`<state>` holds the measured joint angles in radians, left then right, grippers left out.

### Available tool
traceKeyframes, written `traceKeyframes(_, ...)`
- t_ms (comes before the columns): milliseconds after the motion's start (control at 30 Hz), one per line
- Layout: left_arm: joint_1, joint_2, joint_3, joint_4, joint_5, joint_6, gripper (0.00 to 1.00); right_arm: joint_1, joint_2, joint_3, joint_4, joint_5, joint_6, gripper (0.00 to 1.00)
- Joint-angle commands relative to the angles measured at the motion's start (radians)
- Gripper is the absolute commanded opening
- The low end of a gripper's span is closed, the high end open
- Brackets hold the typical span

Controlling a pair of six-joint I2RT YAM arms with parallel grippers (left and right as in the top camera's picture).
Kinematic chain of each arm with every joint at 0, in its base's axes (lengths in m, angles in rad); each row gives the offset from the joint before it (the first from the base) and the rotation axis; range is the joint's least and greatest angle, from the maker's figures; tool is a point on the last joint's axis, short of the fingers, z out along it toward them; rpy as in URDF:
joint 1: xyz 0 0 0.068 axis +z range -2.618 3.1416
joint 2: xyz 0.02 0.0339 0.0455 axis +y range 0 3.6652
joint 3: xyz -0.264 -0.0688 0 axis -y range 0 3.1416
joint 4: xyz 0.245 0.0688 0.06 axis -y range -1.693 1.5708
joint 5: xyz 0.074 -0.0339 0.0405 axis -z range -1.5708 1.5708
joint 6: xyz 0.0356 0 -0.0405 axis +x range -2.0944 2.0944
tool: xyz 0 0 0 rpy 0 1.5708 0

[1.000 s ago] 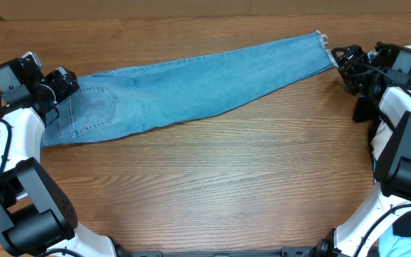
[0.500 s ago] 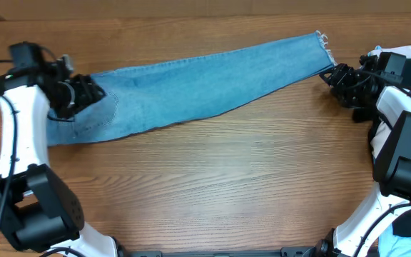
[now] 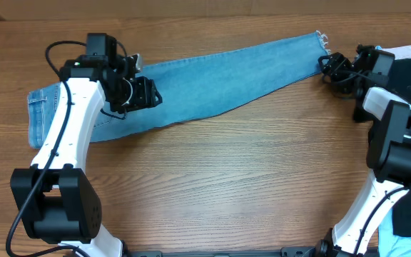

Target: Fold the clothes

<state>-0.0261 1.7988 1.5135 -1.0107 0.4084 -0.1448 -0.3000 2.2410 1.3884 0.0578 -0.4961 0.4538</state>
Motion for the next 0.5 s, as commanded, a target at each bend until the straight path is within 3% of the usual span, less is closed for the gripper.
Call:
traceKeyframes(0,-0.014,-0.015,0.022,-0.009,0.012,0.025,0.61,0.032,0.06,0.016,0.033,0.026,0.08,0.76)
traceKeyframes(67,-0.014,-0.015,0.022,-0.011,0.021,0.025,0.6,0.039,0.069,0.016,0.052,0.048,0.101,0.74)
traceKeyframes(167,-0.014,-0.015,0.022,-0.01,0.05,0.025,0.6,0.039,0.07,0.016,0.086,0.055,0.101,0.62)
traceKeyframes(267,-0.014,-0.015,0.022,-0.01,0.061,0.025,0.6,0.038,0.07,0.016,0.1,0.077,0.101,0.37)
traceKeyframes(333,-0.014,-0.015,0.022,-0.011,0.061,0.025,0.6,0.038,0.07,0.016,0.109,0.084,0.101,0.09)
traceKeyframes(367,-0.014,-0.015,0.022,-0.011,0.061,0.025,0.6,0.036,0.07,0.016,0.113,0.082,0.101,0.04)
traceKeyframes(467,-0.014,-0.015,0.022,-0.011,0.061,0.026,0.59,0.014,0.066,0.027,0.112,0.002,0.101,0.04)
